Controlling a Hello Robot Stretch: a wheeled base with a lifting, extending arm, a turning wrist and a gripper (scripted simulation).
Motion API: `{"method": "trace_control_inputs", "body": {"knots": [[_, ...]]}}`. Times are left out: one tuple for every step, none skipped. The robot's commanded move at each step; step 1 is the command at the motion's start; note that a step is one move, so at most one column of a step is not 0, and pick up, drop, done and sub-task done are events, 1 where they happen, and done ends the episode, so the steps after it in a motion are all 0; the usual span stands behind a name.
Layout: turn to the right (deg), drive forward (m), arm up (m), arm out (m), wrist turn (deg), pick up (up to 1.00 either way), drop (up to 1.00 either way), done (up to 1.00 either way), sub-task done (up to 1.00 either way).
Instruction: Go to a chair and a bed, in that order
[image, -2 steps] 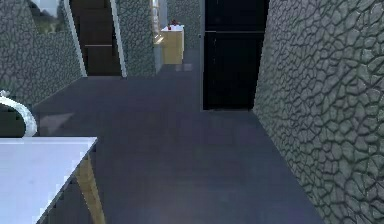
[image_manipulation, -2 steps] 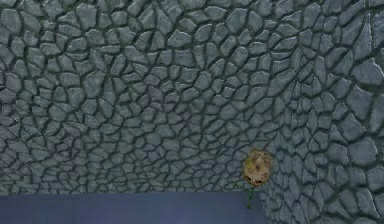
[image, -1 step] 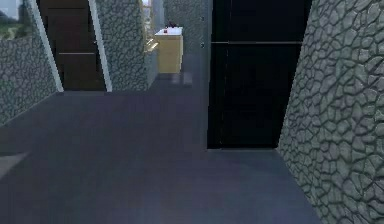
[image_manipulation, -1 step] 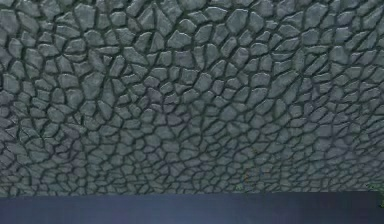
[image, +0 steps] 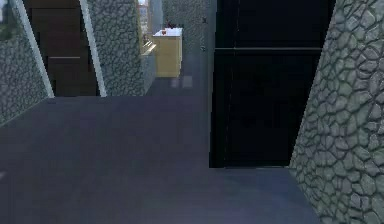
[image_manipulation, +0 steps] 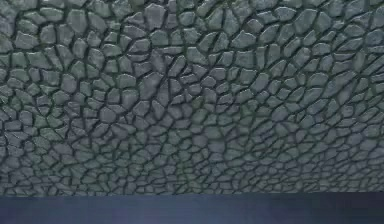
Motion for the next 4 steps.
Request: {"method": "trace_control_inputs", "body": {"knots": [[-45.0,0.00,0.00,0.00,0.0,0.00,0.00,0.00,0.00],[-15.0,0.00,0.00,0.00,0.0,0.00,0.00,0.00,0.00],[0.0,0.25,0.00,0.00,0.0,0.00,0.00,0.00,0.00],[-9.0,0.00,0.00,0.00,0.0,0.00,0.00,0.00,0.00]]}}
